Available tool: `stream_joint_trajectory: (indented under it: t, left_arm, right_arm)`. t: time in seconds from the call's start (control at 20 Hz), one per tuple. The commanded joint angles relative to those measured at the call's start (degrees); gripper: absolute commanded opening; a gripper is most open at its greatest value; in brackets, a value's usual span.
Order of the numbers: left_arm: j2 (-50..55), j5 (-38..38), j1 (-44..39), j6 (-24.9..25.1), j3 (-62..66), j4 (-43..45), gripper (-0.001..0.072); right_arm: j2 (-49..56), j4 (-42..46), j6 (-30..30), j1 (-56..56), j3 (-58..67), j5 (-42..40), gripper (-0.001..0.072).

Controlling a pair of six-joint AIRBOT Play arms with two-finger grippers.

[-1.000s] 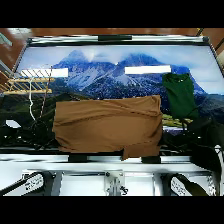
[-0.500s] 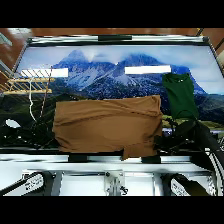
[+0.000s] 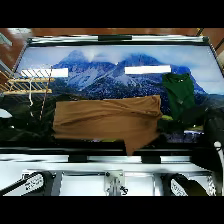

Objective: Fold the shirts.

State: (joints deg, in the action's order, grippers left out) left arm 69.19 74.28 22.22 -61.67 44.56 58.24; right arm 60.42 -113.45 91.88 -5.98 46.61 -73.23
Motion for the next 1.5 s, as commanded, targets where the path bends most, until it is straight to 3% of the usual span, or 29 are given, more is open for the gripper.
stream_joint_trajectory:
  t: [0.0,0.35,0.6,0.65,0.7,0.75,0.8,0.95,1.0,1.2,1.45]
  left_arm:
    - [0.70,-2.93,-0.13,-4.28,11.15,-1.81,0.0029]
    - [13.18,-7.43,-4.37,-9.05,20.04,-4.52,0.0030]
    - [21.51,-10.75,-6.86,-9.79,20.06,-4.81,0.0030]
    - [22.47,-11.08,-6.95,-10.75,20.06,-4.94,0.0045]
    - [23.15,-11.26,-7.02,-11.76,20.13,-5.03,0.0203]
    - [23.10,-11.26,-6.99,-11.72,20.15,-5.14,0.0435]
    - [22.73,-10.84,-6.93,-11.54,20.55,-5.14,0.0593]
    - [21.77,-5.25,-6.67,-11.10,23.91,-5.18,0.0602]
    - [21.18,-3.41,-6.88,-11.08,24.61,-5.16,0.0602]
    - [18.75,-0.02,-7.63,-11.08,24.70,-5.20,0.0602]
    - [16.33,1.01,-9.73,-11.08,24.70,-5.22,0.0602]
  right_arm:
    - [2.97,0.63,-2.75,0.09,12.22,4.61,0.0062]
    - [24.63,-2.58,-3.63,0.13,28.26,11.43,0.0062]
    - [33.92,-3.52,-4.02,0.15,31.30,12.61,0.0081]
    - [34.97,-3.50,-4.02,0.13,31.30,12.59,0.0091]
    - [35.60,-3.39,-3.89,0.09,31.30,12.63,0.0108]
    - [35.69,-3.43,-2.43,0.09,31.30,12.98,0.0336]
    - [35.26,-3.21,-0.15,-0.13,31.43,12.59,0.0537]
    - [32.39,4.74,1.92,-1.20,32.44,8.61,0.0554]
    - [31.98,7.76,0.76,-1.84,32.44,6.51,0.0691]
    - [35.21,2.16,3.30,-3.67,32.17,-0.35,0.0690]
    - [40.63,-5.60,5.22,-2.36,32.17,1.29,0.0691]
